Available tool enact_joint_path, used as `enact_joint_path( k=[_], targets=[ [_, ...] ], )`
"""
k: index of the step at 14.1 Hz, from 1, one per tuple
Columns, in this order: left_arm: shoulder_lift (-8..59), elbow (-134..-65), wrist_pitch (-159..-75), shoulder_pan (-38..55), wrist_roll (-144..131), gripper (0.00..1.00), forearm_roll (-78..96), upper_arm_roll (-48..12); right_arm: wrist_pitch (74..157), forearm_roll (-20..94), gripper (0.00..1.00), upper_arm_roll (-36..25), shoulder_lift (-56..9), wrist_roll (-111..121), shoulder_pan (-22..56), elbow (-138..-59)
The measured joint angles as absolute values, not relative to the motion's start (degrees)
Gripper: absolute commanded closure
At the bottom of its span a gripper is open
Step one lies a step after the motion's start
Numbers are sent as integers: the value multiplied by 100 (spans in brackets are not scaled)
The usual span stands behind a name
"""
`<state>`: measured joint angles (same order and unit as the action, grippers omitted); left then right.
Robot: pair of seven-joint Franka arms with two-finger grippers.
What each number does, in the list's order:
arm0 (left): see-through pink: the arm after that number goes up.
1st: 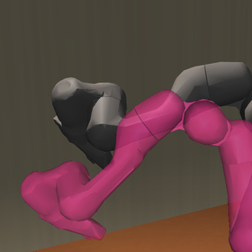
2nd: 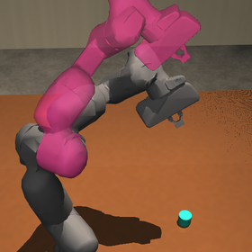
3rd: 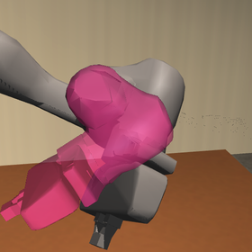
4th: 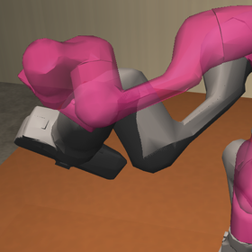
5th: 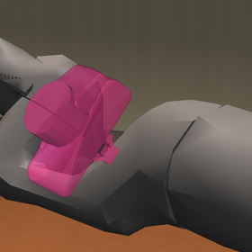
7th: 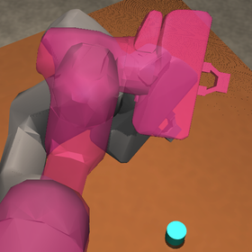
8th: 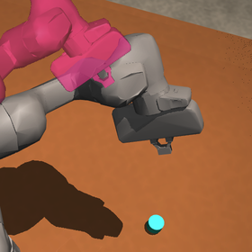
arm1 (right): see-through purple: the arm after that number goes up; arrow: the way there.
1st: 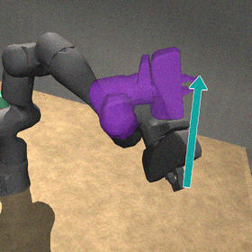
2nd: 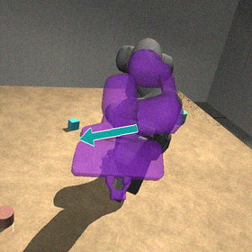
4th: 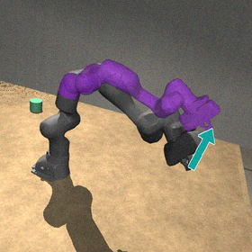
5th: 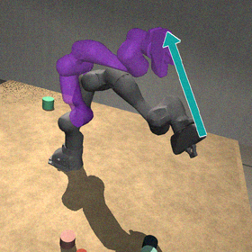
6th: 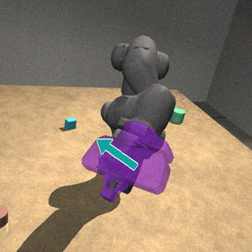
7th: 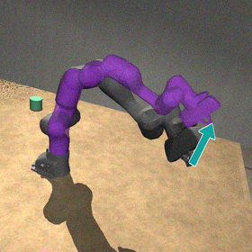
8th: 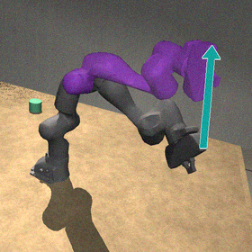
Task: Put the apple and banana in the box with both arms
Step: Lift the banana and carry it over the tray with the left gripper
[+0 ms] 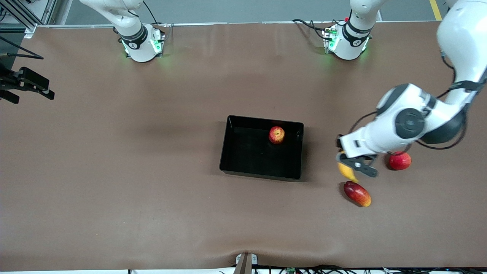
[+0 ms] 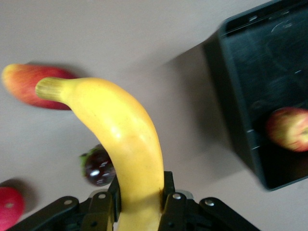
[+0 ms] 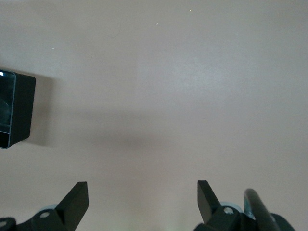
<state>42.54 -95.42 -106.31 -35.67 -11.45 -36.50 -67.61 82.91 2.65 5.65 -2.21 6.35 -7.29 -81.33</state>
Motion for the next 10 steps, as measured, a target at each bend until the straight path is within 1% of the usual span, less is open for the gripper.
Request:
enact_joint_path(
  k=[2, 4, 8, 10],
  targets=[
    [4252, -9278, -10630, -2901, -1502, 100, -3626, -6641, 8291, 265, 0, 562, -224, 635, -729, -8133],
    [4257, -8998, -10629, -2134, -1913, 100, -3549, -6308, 8291, 265, 0, 557, -225, 635, -729, -8134],
    [4354, -8380, -10640, -477, -2738, 100, -3363, -5278, 8291, 265, 0, 545, -227, 635, -732, -8134],
    [4448, -8113, -10781, 268, -3037, 100, -3218, -4731, 8291, 265, 0, 535, -227, 635, -733, -8135]
  ],
)
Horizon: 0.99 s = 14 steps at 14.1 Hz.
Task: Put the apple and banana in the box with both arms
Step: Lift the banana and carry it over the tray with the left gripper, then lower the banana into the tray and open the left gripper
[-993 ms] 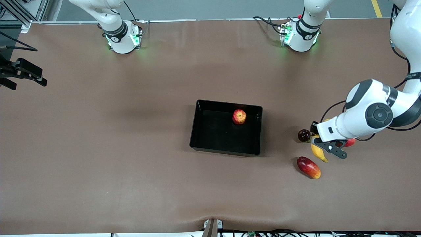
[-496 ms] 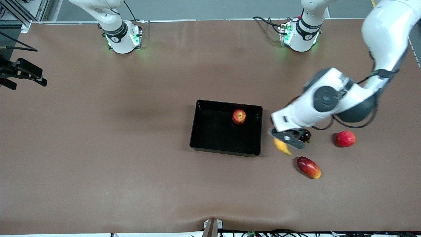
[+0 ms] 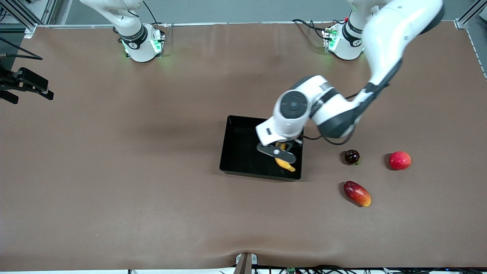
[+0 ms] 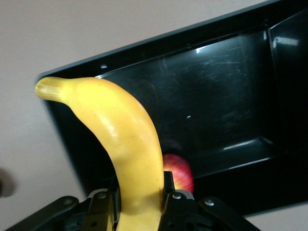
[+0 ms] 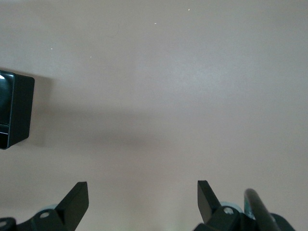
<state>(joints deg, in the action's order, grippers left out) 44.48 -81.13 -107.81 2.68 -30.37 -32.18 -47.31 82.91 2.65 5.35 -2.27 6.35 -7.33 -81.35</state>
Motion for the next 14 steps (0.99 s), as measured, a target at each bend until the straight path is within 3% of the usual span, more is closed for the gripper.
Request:
enact_joint_path(
  k=[8, 14],
  targets=[
    [4848, -7948, -12233, 1798, -3784, 100, -2974, -3530, 8291, 265, 0, 533, -231, 635, -733, -8137],
    [5215, -7904, -12542, 2294, -3921, 100, -2973, -2994, 8291, 265, 0, 532, -231, 635, -733, -8140]
  ],
)
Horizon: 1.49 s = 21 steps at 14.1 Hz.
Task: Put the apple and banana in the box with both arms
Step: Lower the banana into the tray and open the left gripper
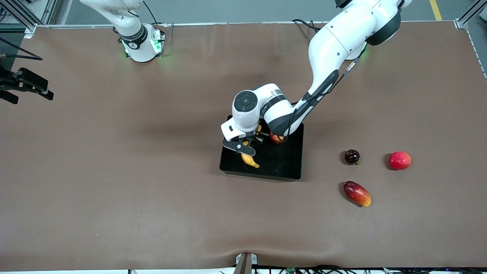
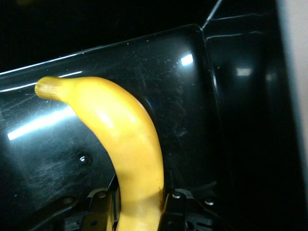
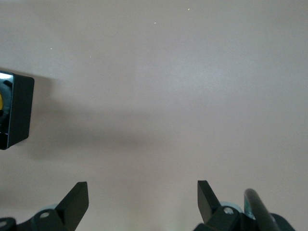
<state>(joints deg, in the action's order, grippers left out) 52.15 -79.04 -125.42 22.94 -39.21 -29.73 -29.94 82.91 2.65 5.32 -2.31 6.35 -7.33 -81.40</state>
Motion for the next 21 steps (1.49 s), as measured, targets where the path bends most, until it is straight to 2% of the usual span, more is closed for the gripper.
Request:
enact_joint_path(
  k=[1, 3, 4, 5, 11, 14, 21],
  targets=[
    [5275, -7900, -12597, 2292, -3921, 100, -2973, -2973, 8291, 265, 0, 532, -231, 634, -733, -8140],
    [5378, -7889, -12665, 2290, -3921, 65, -2973, -2955, 8291, 265, 0, 532, -231, 635, -733, -8142],
    [5419, -7888, -12740, 2290, -3921, 22, -2973, -2947, 8291, 265, 0, 532, -232, 635, -733, -8143],
    [5430, -7886, -12758, 2287, -3922, 0, -2966, -2943, 8291, 265, 0, 532, -232, 635, -733, -8144],
    [5408, -7773, -12839, 2225, -3929, 0, -2962, -2897, 8291, 264, 0, 529, -232, 635, -733, -8144],
    [5143, -7635, -12709, 2021, -3932, 0, -2902, -2912, 8291, 232, 0, 521, -234, 635, -734, -8147],
    [3647, -7576, -11017, 1488, -3928, 0, -2435, -2957, 8291, 130, 0, 476, -237, 632, -750, -8159]
  ],
)
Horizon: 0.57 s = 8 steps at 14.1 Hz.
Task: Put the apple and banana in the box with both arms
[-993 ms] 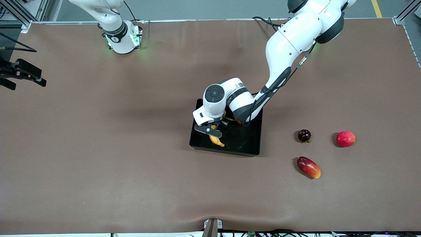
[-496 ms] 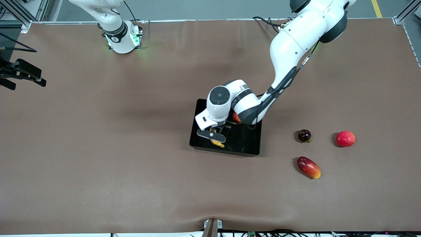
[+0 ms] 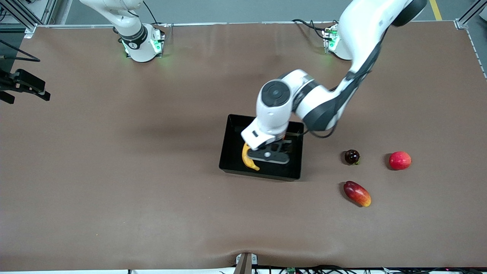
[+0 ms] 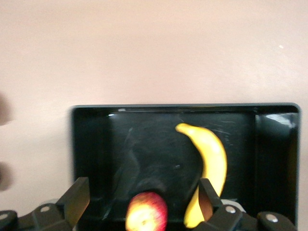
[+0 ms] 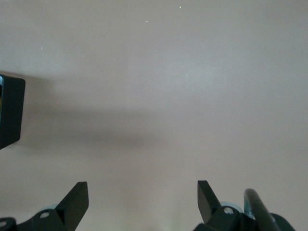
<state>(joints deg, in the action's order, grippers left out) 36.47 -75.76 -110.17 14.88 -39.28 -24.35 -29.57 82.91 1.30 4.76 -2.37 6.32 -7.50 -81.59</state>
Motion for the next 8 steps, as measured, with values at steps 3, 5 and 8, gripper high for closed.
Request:
enact_joint_path(
  k=[3, 5, 8],
  targets=[
    [3142, -7585, -10516, 982, -3927, 0, -2416, -2929, 8290, 129, 0, 472, -243, 632, -796, -8165],
    [2888, -7585, -10201, 513, -3884, 0, -2349, -2936, 8290, 128, 0, 471, -246, 632, -799, -8166],
    [2503, -7587, -9742, 75, -3783, 0, -2288, -2948, 8290, 127, 0, 471, -247, 632, -801, -8167]
  ],
)
